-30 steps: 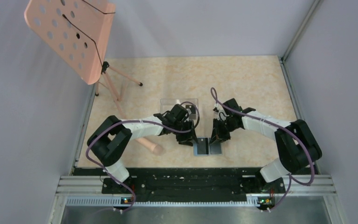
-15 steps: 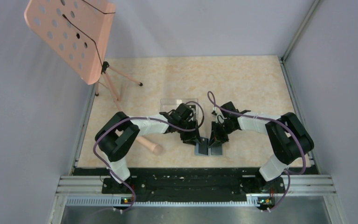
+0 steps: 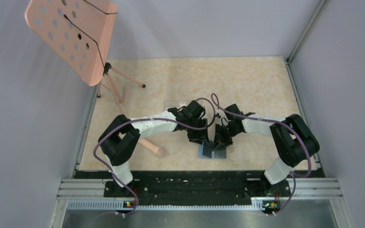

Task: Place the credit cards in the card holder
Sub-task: Turn over the card slot in the card holder.

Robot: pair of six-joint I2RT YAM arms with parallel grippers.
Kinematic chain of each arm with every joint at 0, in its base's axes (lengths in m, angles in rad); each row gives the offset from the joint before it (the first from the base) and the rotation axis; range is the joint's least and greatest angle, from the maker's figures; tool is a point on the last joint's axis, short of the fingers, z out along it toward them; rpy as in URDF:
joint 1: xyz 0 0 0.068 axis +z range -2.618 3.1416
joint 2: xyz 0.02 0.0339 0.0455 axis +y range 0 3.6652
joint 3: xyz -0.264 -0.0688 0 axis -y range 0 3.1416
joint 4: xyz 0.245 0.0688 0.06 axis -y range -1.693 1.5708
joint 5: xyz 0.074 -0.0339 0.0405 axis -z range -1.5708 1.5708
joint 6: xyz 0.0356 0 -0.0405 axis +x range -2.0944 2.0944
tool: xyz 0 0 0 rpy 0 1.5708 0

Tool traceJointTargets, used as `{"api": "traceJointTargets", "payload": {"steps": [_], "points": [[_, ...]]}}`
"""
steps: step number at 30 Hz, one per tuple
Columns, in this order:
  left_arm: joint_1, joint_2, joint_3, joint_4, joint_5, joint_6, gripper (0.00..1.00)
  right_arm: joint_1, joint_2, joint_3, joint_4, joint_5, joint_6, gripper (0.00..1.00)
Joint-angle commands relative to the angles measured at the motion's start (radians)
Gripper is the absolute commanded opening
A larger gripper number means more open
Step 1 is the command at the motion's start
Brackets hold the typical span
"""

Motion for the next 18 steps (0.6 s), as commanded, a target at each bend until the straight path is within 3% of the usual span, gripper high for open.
{"api": "traceJointTargets", "payload": {"steps": [1,13,18], "points": [[-0.023,0.012,0.087,-0.151,-0.104,0.056,0.46,0.015,0.013,0.006,0.012,0.012,-0.004,0.00],[-0.043,0.044,0.108,-0.098,-0.048,0.070,0.41,0.015,0.005,-0.007,0.014,0.011,-0.003,0.00],[-0.043,0.050,0.124,-0.174,-0.123,0.076,0.45,0.015,0.004,-0.009,0.017,0.011,0.000,0.00]]}}
